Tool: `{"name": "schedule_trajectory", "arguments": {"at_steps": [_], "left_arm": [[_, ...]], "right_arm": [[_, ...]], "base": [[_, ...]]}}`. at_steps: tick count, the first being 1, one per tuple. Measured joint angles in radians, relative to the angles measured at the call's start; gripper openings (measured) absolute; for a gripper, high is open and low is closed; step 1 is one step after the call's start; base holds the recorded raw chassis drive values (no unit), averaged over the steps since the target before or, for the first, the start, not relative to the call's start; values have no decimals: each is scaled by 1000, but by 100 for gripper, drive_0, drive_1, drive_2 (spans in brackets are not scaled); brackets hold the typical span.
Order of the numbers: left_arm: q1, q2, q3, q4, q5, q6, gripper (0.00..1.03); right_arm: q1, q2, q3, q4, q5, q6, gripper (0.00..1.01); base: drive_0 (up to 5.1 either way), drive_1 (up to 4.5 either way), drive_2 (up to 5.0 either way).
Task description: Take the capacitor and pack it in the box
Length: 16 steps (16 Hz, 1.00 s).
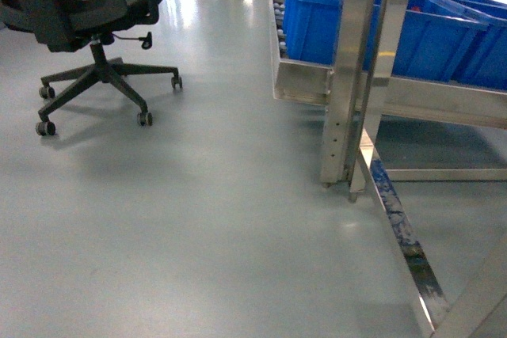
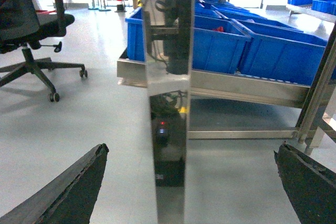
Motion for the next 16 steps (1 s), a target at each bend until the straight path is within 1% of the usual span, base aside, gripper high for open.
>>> {"name": "schedule_trajectory", "arguments": {"at_steps": [16], "left_arm": [[0,0,0,3,3,0,44]], "right_arm": [[0,0,0,-5,0,0,98]], "base": [[-499,244,244]]}}
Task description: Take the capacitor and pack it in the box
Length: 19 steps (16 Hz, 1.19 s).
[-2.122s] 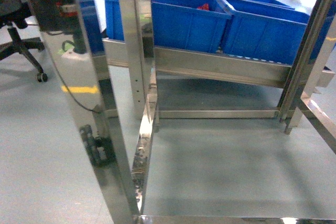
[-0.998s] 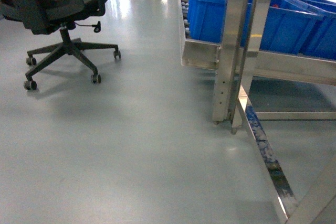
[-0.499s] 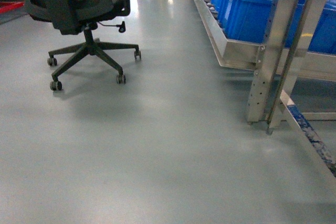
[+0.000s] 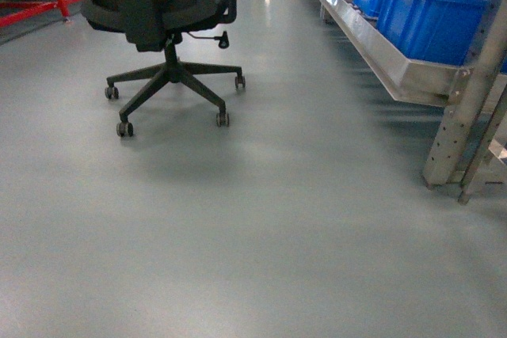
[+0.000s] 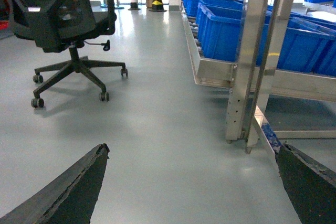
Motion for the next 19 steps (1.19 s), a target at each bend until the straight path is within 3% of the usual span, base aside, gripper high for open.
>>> {"name": "schedule_trajectory", "arguments": {"at_steps": [19], "left_arm": [[0,0,0,-6,0,0,44]], "right_arm": [[0,0,0,1,-1,0,98]], "base": [[-499,247,247]]}}
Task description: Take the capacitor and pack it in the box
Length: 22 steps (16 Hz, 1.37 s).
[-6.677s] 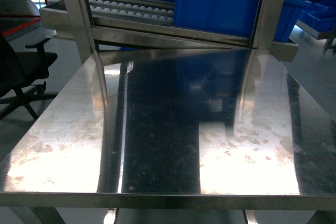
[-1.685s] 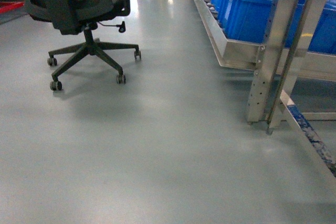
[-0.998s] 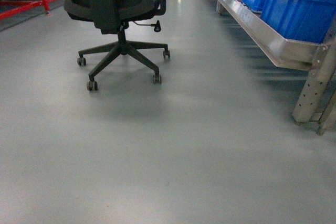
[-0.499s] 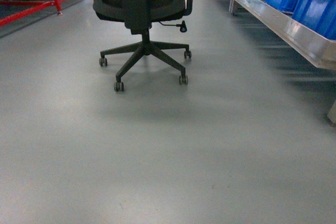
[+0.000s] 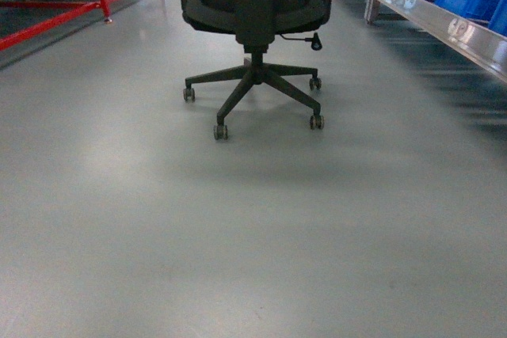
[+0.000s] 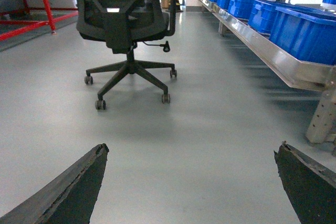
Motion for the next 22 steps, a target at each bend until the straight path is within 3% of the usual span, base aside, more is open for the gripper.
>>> {"name": "schedule_trajectory", "arguments": {"at_steps": [22], "left_arm": [[2,0,0,2,0,0,44]], "right_arm": [[0,0,0,0,0,0,98]], "base": [[-498,248,248]]}}
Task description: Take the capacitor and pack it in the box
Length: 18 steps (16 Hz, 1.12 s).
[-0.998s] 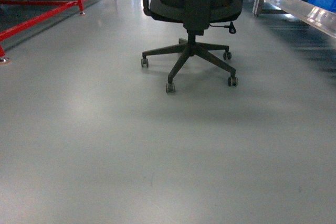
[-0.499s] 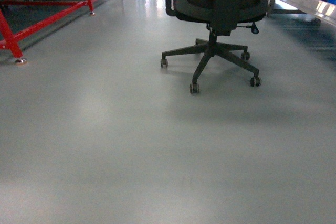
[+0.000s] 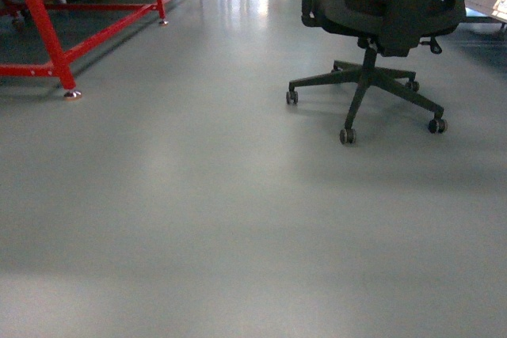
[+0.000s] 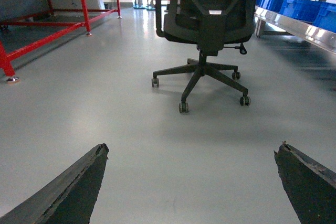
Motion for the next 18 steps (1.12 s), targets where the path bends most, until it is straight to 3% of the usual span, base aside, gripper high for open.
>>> {"name": "schedule_trajectory", "arguments": {"at_steps": [18], "left_arm": [[0,0,0,-1,0,0,44]], "right_arm": [[0,0,0,5,0,0,98]], "base": [[-499,247,247]]}}
